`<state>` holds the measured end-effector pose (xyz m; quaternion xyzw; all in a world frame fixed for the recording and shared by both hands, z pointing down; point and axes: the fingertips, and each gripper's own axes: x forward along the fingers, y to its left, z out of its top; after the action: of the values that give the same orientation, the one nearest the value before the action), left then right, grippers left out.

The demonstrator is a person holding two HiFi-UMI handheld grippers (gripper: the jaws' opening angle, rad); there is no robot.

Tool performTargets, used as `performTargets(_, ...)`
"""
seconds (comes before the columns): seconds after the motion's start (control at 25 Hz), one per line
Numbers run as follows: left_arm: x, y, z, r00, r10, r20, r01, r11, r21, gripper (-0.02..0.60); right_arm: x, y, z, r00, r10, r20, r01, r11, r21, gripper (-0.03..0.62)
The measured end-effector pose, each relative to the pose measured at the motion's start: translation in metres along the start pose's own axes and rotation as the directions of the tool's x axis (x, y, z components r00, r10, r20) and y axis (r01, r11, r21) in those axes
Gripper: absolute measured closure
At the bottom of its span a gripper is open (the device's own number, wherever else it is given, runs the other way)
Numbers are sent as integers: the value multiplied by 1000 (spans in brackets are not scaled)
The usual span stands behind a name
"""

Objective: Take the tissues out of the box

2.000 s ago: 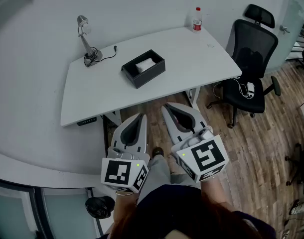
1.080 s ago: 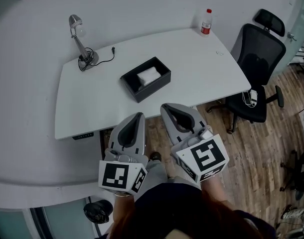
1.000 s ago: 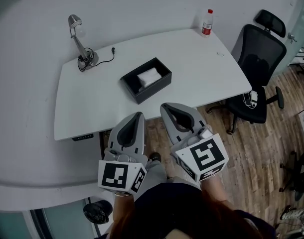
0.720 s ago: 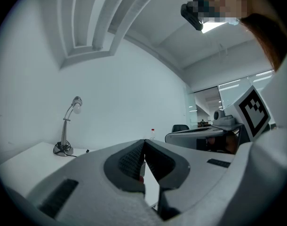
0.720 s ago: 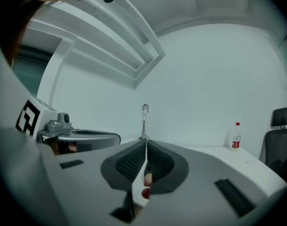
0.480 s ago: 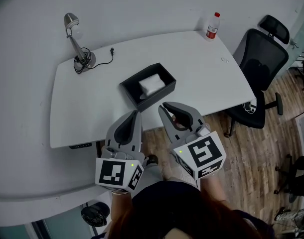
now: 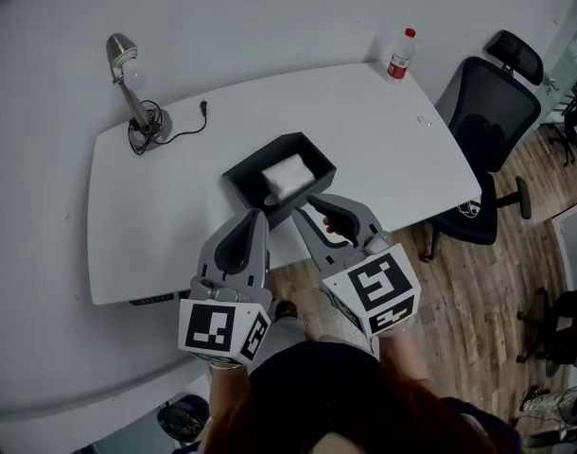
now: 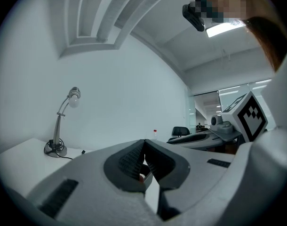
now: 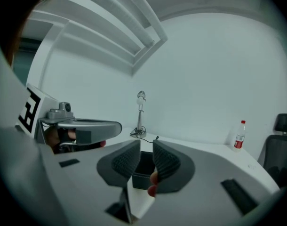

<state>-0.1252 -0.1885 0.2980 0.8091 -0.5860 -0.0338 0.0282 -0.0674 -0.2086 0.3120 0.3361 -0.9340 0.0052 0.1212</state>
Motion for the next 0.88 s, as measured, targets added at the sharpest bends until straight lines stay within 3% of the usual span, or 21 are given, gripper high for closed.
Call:
performTargets(0.44, 18, 43, -12, 1000, -3, -25, 1, 999, -53, 560, 52, -13, -19, 991, -14, -131, 11, 1000, -29, 433)
performTargets(0.88, 42, 78, -36, 997, -21, -70, 13, 993, -119, 560, 98, -34, -51, 964, -55, -259, 41, 997, -61, 388)
